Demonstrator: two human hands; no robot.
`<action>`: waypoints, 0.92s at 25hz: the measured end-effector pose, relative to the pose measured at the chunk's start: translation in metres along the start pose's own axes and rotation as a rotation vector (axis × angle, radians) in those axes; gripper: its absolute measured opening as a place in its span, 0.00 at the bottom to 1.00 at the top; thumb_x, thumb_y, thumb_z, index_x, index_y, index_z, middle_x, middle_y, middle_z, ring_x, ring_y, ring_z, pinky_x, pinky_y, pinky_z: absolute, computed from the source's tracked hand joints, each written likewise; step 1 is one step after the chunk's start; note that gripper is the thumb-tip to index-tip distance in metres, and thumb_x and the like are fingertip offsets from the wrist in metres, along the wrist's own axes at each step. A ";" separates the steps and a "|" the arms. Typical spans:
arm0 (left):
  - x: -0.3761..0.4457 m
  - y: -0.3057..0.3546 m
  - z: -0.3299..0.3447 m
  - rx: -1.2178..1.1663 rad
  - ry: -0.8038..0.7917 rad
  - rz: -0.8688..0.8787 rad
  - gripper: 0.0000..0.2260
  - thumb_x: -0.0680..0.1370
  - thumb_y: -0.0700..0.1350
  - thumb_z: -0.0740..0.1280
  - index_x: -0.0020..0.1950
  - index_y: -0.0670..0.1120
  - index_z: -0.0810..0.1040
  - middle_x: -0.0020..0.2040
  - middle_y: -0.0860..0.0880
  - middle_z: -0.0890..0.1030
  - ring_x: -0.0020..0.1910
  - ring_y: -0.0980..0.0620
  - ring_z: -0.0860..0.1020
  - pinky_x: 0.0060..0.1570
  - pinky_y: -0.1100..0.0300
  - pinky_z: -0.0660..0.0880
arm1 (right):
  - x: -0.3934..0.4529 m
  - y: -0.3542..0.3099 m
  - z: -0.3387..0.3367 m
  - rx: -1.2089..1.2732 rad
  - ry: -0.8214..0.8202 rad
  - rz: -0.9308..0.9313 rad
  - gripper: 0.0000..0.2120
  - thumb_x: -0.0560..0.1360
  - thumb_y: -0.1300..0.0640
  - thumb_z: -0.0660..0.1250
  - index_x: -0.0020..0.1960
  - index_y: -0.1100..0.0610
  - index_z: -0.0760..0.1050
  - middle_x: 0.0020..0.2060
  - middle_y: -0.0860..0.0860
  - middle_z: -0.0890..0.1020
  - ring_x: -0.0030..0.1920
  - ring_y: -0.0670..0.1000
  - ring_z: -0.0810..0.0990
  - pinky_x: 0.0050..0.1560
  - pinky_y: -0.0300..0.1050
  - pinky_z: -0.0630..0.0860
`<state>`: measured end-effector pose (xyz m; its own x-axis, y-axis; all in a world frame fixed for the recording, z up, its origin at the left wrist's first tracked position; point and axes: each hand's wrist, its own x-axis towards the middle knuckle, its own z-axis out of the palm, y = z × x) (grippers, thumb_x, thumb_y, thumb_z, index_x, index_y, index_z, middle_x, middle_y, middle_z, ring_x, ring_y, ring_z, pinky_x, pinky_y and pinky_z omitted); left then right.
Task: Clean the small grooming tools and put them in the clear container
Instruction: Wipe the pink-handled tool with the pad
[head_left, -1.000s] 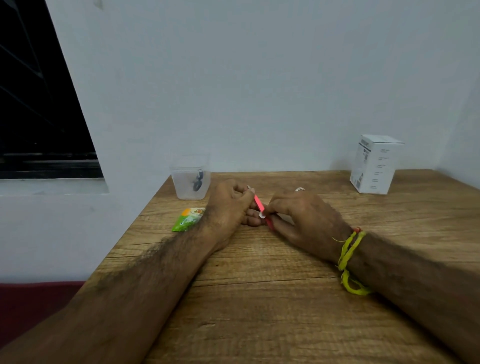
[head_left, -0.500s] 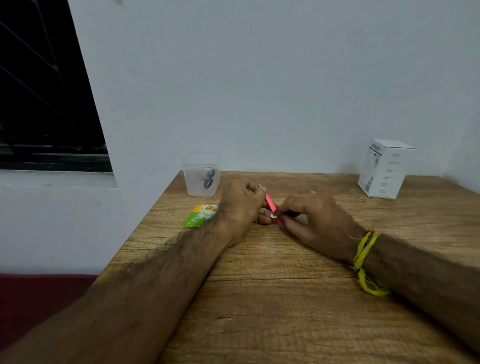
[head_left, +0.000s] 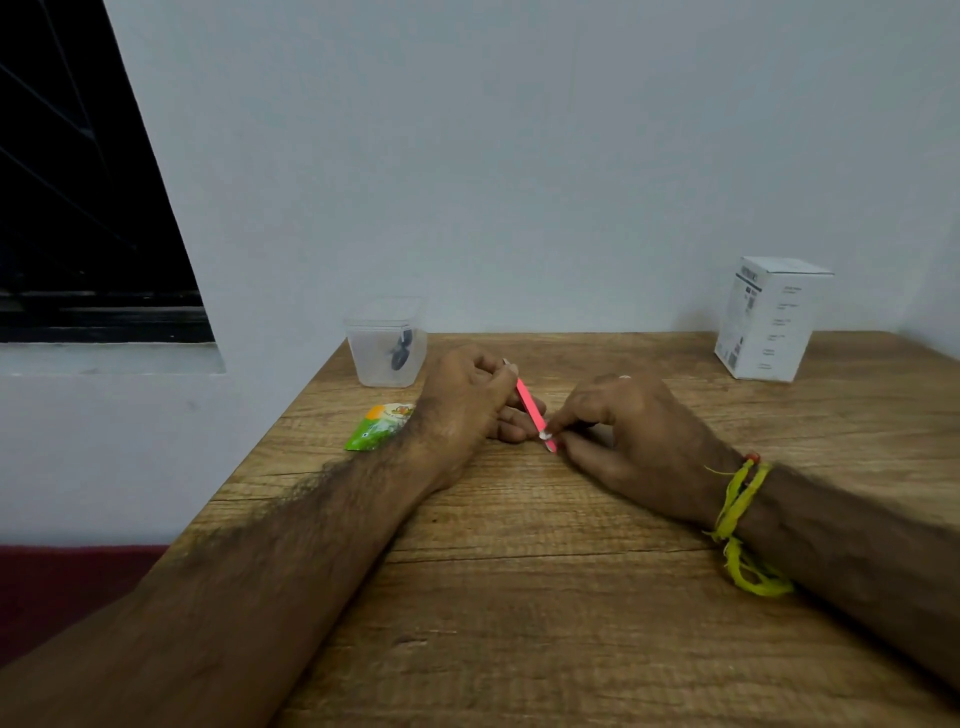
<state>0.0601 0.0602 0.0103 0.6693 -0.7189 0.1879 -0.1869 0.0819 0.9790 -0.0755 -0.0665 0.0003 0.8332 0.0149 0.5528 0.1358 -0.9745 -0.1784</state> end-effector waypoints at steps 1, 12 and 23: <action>-0.001 0.000 0.000 0.000 0.001 0.002 0.06 0.84 0.40 0.62 0.49 0.40 0.73 0.39 0.38 0.86 0.26 0.50 0.80 0.28 0.62 0.78 | 0.000 0.000 -0.001 0.008 -0.003 0.006 0.11 0.73 0.52 0.65 0.48 0.51 0.85 0.41 0.45 0.85 0.41 0.46 0.81 0.44 0.50 0.79; -0.002 0.001 0.001 0.060 0.023 0.021 0.07 0.84 0.40 0.62 0.48 0.40 0.74 0.40 0.38 0.86 0.28 0.48 0.81 0.31 0.59 0.80 | -0.007 -0.007 -0.009 -0.028 -0.063 -0.019 0.07 0.73 0.57 0.70 0.48 0.51 0.85 0.41 0.45 0.84 0.43 0.45 0.80 0.45 0.49 0.78; -0.004 0.002 0.004 -0.147 -0.020 -0.065 0.08 0.84 0.44 0.64 0.55 0.38 0.75 0.40 0.39 0.85 0.37 0.42 0.84 0.44 0.51 0.83 | -0.003 -0.007 -0.007 0.202 0.371 0.266 0.07 0.73 0.63 0.72 0.44 0.52 0.83 0.40 0.43 0.83 0.43 0.43 0.81 0.44 0.40 0.80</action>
<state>0.0537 0.0605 0.0106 0.6621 -0.7392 0.1235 -0.0352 0.1340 0.9904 -0.0828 -0.0615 0.0054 0.6111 -0.3444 0.7127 0.0764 -0.8705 -0.4862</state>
